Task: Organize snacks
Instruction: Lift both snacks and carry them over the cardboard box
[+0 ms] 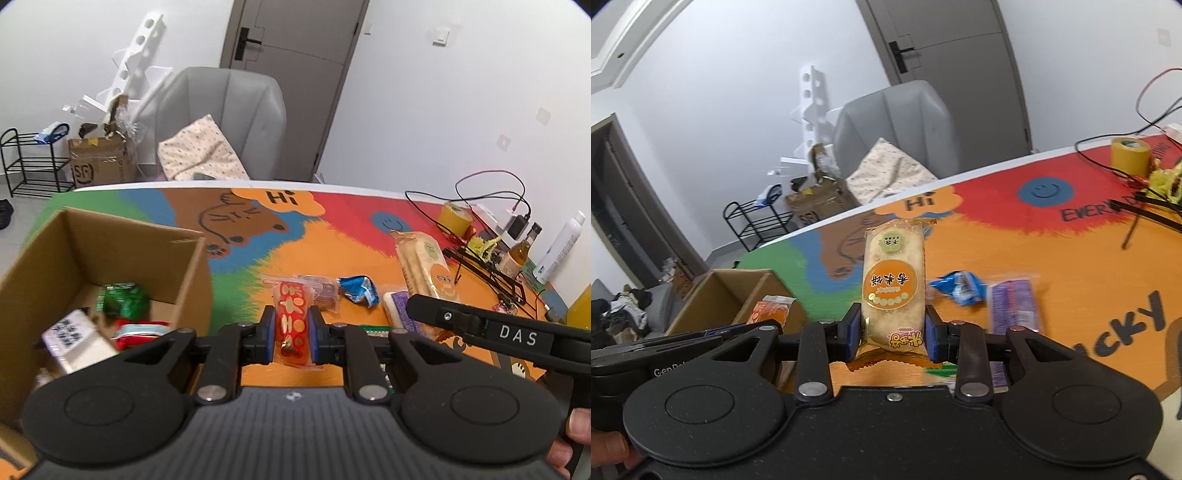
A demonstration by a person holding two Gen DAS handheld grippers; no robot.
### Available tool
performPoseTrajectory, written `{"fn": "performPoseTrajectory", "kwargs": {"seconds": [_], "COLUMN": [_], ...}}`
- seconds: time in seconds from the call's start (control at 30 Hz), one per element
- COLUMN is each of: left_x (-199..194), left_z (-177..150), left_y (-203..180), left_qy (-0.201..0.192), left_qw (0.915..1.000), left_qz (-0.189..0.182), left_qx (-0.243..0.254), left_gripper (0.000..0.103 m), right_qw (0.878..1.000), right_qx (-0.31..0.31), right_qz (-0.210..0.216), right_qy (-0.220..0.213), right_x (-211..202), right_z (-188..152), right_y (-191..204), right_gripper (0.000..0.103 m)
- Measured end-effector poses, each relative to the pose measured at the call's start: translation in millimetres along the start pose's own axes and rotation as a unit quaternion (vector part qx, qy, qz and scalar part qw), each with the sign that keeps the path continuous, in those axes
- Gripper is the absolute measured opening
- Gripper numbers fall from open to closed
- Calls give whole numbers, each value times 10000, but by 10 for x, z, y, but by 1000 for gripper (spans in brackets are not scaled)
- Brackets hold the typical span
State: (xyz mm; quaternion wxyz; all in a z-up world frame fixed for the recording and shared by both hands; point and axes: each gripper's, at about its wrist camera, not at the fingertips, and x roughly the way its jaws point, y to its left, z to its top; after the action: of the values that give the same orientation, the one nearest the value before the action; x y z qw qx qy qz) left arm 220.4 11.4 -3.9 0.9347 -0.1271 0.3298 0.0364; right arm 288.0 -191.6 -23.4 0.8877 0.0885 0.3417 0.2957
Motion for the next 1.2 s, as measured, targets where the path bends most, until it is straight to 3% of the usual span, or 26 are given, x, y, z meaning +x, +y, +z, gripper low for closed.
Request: {"fn": "performPoseTrajectory", "kwargs": {"seconds": [0.8, 1.2], "left_x": [-654, -639], "left_z": [-125, -189], "left_y": [723, 944], "left_qy": [-288, 20], "left_qw": [9976, 9983], "left_qz": [494, 359], "left_qx": [-378, -467], "left_gripper": [16, 20], "right_qw": [9969, 9947], "right_qx": [-481, -696], "right_qz": [615, 739], "right_qy": [39, 169], "right_x": [82, 234], "right_z": [-72, -106], "right_y": [856, 1203], "right_gripper": [32, 32]}}
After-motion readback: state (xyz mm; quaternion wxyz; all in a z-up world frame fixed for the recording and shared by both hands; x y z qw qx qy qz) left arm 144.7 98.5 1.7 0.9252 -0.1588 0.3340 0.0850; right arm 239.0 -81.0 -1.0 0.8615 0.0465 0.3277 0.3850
